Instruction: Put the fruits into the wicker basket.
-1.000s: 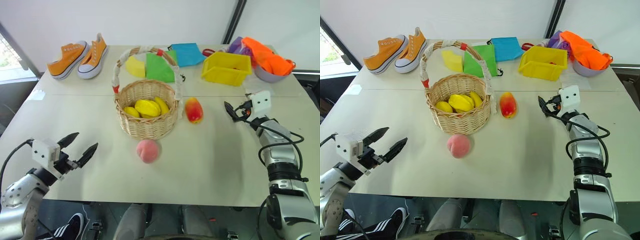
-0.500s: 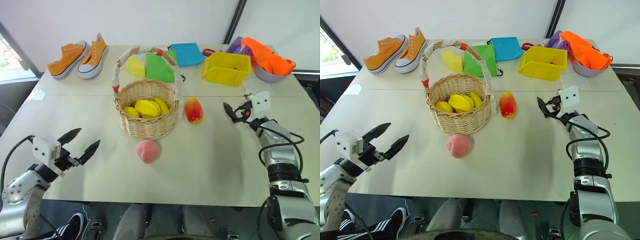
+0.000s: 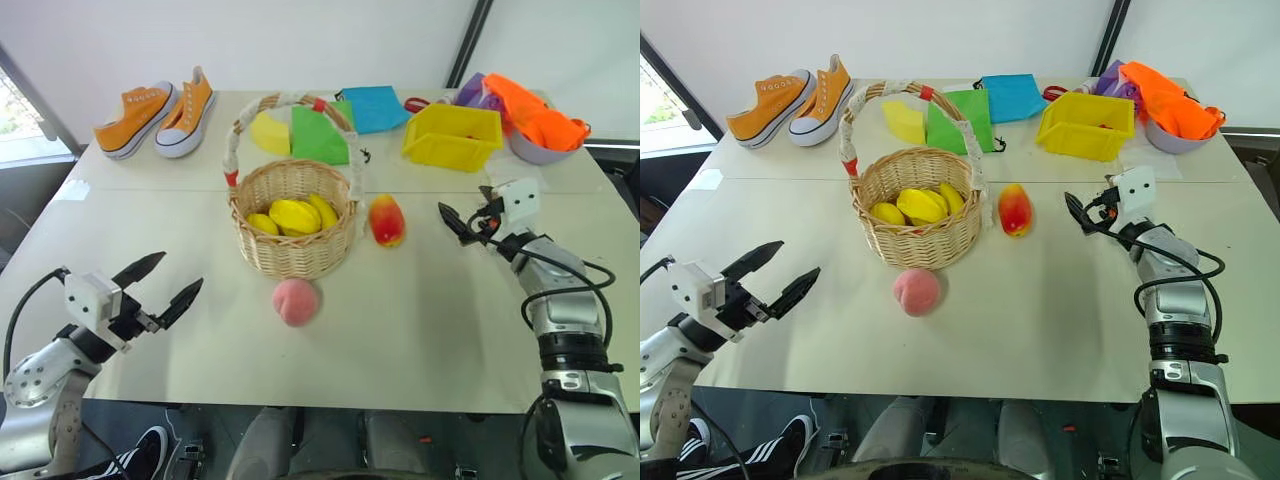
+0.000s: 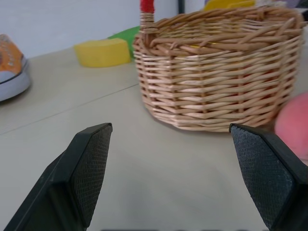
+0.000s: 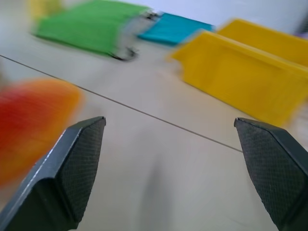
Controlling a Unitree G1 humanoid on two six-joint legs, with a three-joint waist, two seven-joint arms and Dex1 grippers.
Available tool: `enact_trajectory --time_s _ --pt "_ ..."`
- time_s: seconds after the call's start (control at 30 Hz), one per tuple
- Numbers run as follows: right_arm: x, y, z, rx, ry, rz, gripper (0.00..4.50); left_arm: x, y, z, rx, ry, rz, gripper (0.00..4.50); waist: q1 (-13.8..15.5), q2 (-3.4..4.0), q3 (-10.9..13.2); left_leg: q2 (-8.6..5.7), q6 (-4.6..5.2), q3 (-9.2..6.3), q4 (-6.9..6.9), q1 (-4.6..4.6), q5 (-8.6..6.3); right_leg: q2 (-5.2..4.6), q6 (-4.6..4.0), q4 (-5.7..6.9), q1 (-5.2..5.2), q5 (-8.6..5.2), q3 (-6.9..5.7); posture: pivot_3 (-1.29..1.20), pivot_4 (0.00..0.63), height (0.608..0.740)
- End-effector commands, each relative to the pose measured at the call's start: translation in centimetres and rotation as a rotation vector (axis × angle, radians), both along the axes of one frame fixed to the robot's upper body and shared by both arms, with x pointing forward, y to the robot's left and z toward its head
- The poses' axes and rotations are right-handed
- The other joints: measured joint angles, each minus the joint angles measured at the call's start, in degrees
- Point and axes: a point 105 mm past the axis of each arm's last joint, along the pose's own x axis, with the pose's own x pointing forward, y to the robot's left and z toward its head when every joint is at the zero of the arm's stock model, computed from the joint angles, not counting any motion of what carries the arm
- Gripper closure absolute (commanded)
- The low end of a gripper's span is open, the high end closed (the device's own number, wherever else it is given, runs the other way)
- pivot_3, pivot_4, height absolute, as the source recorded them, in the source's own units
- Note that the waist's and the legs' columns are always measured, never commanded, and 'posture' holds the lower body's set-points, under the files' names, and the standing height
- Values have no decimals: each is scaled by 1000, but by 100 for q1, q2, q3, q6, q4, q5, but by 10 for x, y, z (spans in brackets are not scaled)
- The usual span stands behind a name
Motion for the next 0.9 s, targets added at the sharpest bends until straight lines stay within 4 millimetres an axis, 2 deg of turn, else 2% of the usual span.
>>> enact_trajectory --time_s 0.03,0.13,0.33,0.53,0.63,0.9 --pt "-14 20 15 44 107 58 43 -10 -5 19 -11 -46 -83 310 10 0 0 0 1 0 0 0 -1 -1 -1 -1 -1 0 0 0 150 740" --pt "-22 41 18 24 198 83 43 -16 -9 27 -4 -38 -159 310 25 0 0 0 2 -2 0 -7 -2 -2 -5 -6 -8 -2 0 0 150 740" --pt "-18 72 18 -32 247 7 43 -23 -26 38 -8 -44 -257 310 20 0 0 0 2 -2 -5 -13 -3 -5 -19 -13 -11 -10 0 0 150 740" --pt "-14 85 16 9 280 -64 43 -28 -38 36 8 -43 -288 310 35 1 1 -5 5 -1 -7 -19 -4 -7 -2 -23 -12 -1 -1 0 150 740" --pt "-11 93 7 -14 303 -81 43 -27 -41 34 9 -48 -290 310 20 2 1 -4 5 -1 -7 -17 -4 -6 -2 -22 -12 -1 -1 0 150 740" --pt "-4 89 -10 -65 328 -180 43 -24 -45 31 7 -55 -287 310 15 2 1 -4 5 -1 -9 -17 -4 -4 -1 -21 -13 0 -1 0 150 740"
